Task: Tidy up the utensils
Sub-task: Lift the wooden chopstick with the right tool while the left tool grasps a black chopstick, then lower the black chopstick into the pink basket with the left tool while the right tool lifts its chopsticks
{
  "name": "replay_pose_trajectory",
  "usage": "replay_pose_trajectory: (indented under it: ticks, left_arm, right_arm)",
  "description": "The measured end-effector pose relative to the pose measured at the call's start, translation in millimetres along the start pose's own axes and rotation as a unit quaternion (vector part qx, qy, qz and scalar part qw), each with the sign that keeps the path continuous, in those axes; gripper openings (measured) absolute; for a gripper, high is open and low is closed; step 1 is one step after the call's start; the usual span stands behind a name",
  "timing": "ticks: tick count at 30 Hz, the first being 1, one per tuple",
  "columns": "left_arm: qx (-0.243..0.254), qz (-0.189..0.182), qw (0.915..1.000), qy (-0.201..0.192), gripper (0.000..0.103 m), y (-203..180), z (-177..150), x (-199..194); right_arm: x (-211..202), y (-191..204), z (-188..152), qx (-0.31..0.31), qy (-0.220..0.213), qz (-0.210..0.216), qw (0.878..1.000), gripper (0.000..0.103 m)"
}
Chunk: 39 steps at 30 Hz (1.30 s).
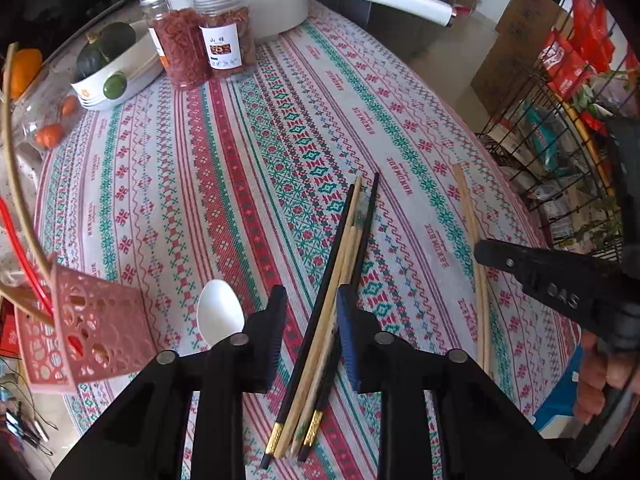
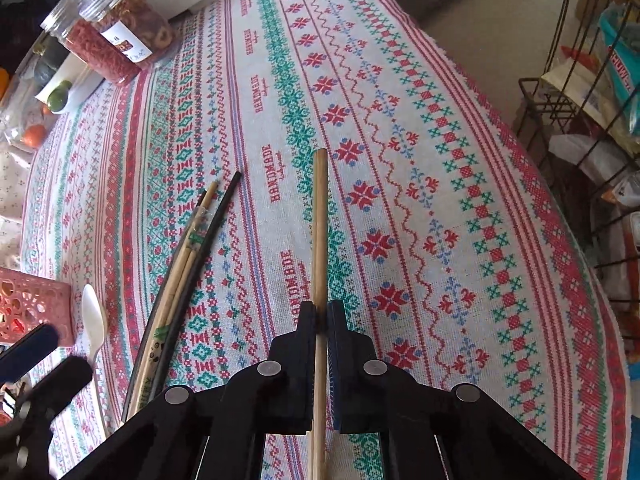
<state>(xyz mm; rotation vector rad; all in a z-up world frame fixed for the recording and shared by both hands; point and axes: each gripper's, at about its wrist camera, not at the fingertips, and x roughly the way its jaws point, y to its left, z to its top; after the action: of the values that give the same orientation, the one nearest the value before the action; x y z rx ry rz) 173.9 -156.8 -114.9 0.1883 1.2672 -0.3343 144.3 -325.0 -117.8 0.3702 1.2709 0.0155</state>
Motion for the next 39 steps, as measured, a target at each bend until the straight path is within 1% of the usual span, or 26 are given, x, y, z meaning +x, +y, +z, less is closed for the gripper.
replay_pose_trajectory:
  ticks: [1,4,6,7,10,13,16,18,21,24,25,26,27,28,30,31,34,36,38,39]
  left_arm:
    - [-0.002,0.000,1.0000,0.006,0.016,-1,5,7]
    - [-0.003,-0.012,0.9996,0.027,0.009,-5,15,25]
    - [0.001,-0.017,0.9990,0.042,0.007,-9,19,35]
    - [0.006,-0.012,0.9987,0.049,0.006,-11,21,39]
    - [0.026,0.006,0.9972,0.070,0.004,-20,24,49]
    - [0.042,0.014,0.9961,0.076,0.004,-27,27,50]
    - [0.059,0.028,0.9927,0.101,0.005,-35,29,56]
    - [0.057,0.030,0.9915,0.113,0.006,-37,34,60]
    - [0.057,0.038,0.9901,0.122,0.010,-37,39,64]
    - [0.050,0.038,0.9918,0.111,0.009,-37,45,67]
    - [0.044,0.035,0.9929,0.105,0.009,-36,46,67]
    - [0.038,0.033,0.9939,0.098,0.009,-35,46,67]
    - [0.033,0.031,0.9947,0.092,0.009,-31,50,69]
    - [0.030,0.029,0.9954,0.086,0.009,-30,50,69]
    - [0.026,0.024,0.9966,0.075,0.008,-21,52,69]
    - [0.024,0.022,0.9971,0.069,0.008,-18,50,68]
    - [0.023,0.030,0.9979,0.053,0.007,-11,38,61]
    - [0.016,0.020,0.9990,0.035,0.007,-4,29,49]
    - [0.014,0.013,0.9996,0.019,0.006,5,17,31]
    - [0.014,0.008,0.9998,0.010,0.006,9,11,21]
  right_arm:
    - [-1,-1,-1,0.002,0.001,0.004,1.000,0.004]
    - [-2,-7,-1,0.001,0.004,0.019,1.000,0.004]
    - [-3,-9,-1,-0.005,0.005,0.022,1.000,0.004]
    - [-4,-10,0,-0.007,0.005,0.024,1.000,0.004]
    - [-2,-7,2,-0.014,0.008,0.032,0.999,0.004]
    - [-2,-6,2,-0.021,0.009,0.031,0.999,0.004]
    - [0,-9,2,-0.020,0.013,0.028,0.999,0.004]
    - [4,-10,2,-0.017,0.020,0.026,0.999,0.004]
    - [11,-10,1,-0.016,0.029,0.023,0.999,0.007]
    - [14,-10,3,-0.013,0.027,0.001,1.000,0.011]
    - [14,-11,4,-0.010,0.024,-0.004,1.000,0.021]
    - [14,-13,5,-0.004,0.021,-0.005,1.000,0.034]
    - [14,-14,6,0.002,0.020,-0.002,1.000,0.038]
    - [16,-15,7,0.006,0.020,-0.001,1.000,0.040]
    - [19,-13,7,0.004,0.022,-0.004,1.000,0.040]
    - [20,-10,7,-0.004,0.017,-0.012,1.000,0.040]
    - [24,6,5,-0.037,0.006,-0.050,0.998,0.040]
    - [29,18,3,-0.065,0.002,-0.081,0.995,0.038]
    - [33,29,1,-0.092,0.000,-0.114,0.989,0.028]
    - [35,33,1,-0.100,0.000,-0.119,0.988,0.024]
